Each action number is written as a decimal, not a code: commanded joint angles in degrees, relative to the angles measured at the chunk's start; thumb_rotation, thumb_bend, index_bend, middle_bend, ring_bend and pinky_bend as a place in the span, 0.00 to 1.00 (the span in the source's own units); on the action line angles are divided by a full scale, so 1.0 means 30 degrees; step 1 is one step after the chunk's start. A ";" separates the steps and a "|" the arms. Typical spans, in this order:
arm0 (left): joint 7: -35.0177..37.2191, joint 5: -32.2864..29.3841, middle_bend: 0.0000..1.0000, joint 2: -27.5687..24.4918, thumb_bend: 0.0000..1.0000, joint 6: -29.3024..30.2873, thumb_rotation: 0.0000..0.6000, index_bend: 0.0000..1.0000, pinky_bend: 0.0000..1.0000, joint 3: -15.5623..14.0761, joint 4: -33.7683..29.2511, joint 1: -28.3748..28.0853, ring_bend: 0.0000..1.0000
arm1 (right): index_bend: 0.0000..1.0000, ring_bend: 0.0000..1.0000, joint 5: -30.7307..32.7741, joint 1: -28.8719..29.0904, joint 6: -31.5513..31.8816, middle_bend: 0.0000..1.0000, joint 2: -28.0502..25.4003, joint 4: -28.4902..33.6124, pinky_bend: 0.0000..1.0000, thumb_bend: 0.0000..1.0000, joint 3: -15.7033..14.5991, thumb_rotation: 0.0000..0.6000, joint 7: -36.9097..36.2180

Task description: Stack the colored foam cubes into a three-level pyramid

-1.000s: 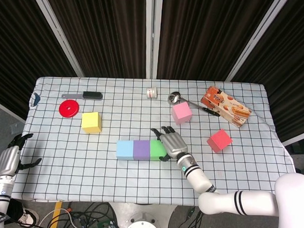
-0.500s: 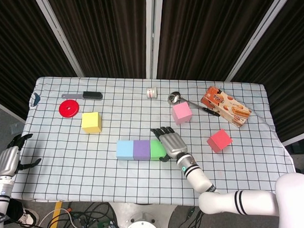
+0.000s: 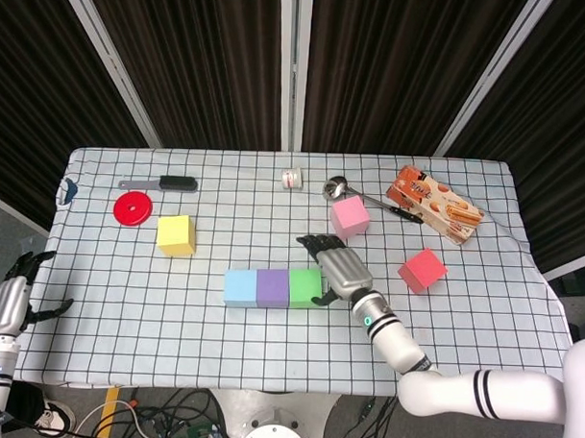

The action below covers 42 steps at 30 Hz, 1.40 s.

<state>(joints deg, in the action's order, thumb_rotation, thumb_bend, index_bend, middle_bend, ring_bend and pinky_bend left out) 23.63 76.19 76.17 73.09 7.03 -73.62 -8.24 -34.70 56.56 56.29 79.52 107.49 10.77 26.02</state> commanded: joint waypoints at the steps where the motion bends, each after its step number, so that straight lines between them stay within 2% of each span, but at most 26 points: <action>1: 0.0503 0.0296 0.15 -0.0566 0.16 0.0781 1.00 0.17 0.15 0.0608 -0.0343 -0.0096 0.03 | 0.00 0.00 -0.0834 -0.1228 0.1046 0.04 -0.2084 0.1322 0.00 0.07 0.0842 1.00 -0.1559; 4: 0.0309 0.0674 0.16 -0.1140 0.15 0.1055 1.00 0.17 0.16 0.1247 -0.0569 -0.0711 0.03 | 0.00 0.00 -0.1416 -0.2129 0.1558 0.04 -0.3511 0.2002 0.00 0.07 0.1354 1.00 -0.2782; 7: -0.0156 0.0830 0.16 -0.1567 0.14 0.0414 1.00 0.16 0.16 0.1874 -0.0888 -0.1793 0.04 | 0.00 0.00 -0.2254 -0.2913 0.1897 0.04 -0.4510 0.2450 0.00 0.07 0.1665 1.00 -0.3839; 13: 0.0486 0.0724 0.15 -0.1351 0.09 -0.3157 1.00 0.11 0.16 0.2518 0.0146 -0.4690 0.04 | 0.00 0.00 -0.3523 -0.4092 0.2026 0.04 -0.5587 0.2662 0.00 0.08 0.1900 1.00 -0.5573; 18: 0.3124 0.1094 0.15 -0.0796 0.07 -0.6701 1.00 0.10 0.15 0.2172 0.1847 -0.6865 0.03 | 0.00 0.00 -0.4246 -0.4767 0.1736 0.04 -0.6177 0.2357 0.00 0.07 0.1934 1.00 -0.6669; 23: 0.4500 0.1404 0.15 -0.0228 0.07 -0.8560 1.00 0.10 0.15 0.1745 0.3210 -0.8161 0.04 | 0.00 0.00 -0.4668 -0.5251 0.1195 0.04 -0.6492 0.1695 0.00 0.07 0.1955 1.00 -0.7770; 30: 0.6054 0.2197 0.16 0.0503 0.06 -0.8850 1.00 0.10 0.14 0.1258 0.3600 -0.9124 0.04 | 0.00 0.00 -0.5075 -0.5641 0.0202 0.04 -0.6431 0.0471 0.00 0.07 0.2021 1.00 -0.9289; 39: 0.4754 0.2314 0.16 0.2049 0.06 -1.0194 1.00 0.10 0.14 0.0662 0.5423 -1.0711 0.04 | 0.00 0.00 -0.5798 -0.6172 -0.0261 0.04 -0.6407 -0.0132 0.00 0.07 0.1934 1.00 -1.0327; 42: 0.4522 0.2078 0.20 0.2401 0.06 -1.0512 1.00 0.11 0.14 0.0568 0.5928 -1.0954 0.04 | 0.00 0.00 -0.5834 -0.6284 -0.0497 0.04 -0.6429 -0.0409 0.00 0.07 0.1943 1.00 -1.0645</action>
<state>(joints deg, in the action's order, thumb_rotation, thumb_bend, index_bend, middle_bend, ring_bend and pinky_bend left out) 37.53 82.72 82.98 41.92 8.92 -56.27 -40.78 -52.14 37.83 54.98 60.27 106.45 16.59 -5.73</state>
